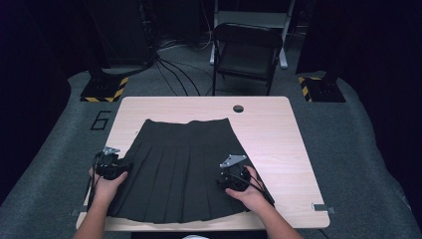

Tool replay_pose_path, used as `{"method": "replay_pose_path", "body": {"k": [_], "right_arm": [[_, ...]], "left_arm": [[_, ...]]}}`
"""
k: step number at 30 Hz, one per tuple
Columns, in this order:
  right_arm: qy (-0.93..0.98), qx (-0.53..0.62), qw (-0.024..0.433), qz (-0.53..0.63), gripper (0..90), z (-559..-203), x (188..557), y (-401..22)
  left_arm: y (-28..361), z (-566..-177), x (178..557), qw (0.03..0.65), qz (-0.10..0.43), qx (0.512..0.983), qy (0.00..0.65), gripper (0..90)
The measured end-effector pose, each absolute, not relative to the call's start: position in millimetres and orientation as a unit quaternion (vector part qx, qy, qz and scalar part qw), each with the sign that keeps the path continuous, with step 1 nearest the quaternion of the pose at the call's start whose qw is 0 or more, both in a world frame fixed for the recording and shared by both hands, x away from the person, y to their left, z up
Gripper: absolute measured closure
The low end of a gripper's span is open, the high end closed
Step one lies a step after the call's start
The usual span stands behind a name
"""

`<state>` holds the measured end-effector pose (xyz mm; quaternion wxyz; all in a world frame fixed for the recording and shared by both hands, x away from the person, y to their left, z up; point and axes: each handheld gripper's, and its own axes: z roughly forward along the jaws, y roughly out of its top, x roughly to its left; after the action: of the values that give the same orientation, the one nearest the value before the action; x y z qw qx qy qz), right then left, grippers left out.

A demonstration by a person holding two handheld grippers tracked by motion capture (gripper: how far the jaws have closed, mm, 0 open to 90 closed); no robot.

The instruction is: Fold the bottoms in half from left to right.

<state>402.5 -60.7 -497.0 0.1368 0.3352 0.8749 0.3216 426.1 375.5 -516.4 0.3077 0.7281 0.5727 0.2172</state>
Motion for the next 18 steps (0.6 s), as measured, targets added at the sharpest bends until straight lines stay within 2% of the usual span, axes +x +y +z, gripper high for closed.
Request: {"method": "replay_pose_path", "body": {"k": [3, 7, 18], "right_arm": [[0.872, 0.341, 0.136, 0.324, 44.8, -497, 403, -62], [0.869, 0.345, 0.134, 0.329, 44.9, -496, 405, -64], [0.862, 0.357, 0.129, 0.337, 45.1, -493, 405, -71]], "left_arm": [[373, -515, 425, 0.308, 0.208, 0.735, 0.568, 71.4], [372, -515, 426, 0.317, 0.199, 0.733, 0.569, 78.0], [369, -504, 427, 0.296, 0.199, 0.738, 0.572, 81.3]]}}
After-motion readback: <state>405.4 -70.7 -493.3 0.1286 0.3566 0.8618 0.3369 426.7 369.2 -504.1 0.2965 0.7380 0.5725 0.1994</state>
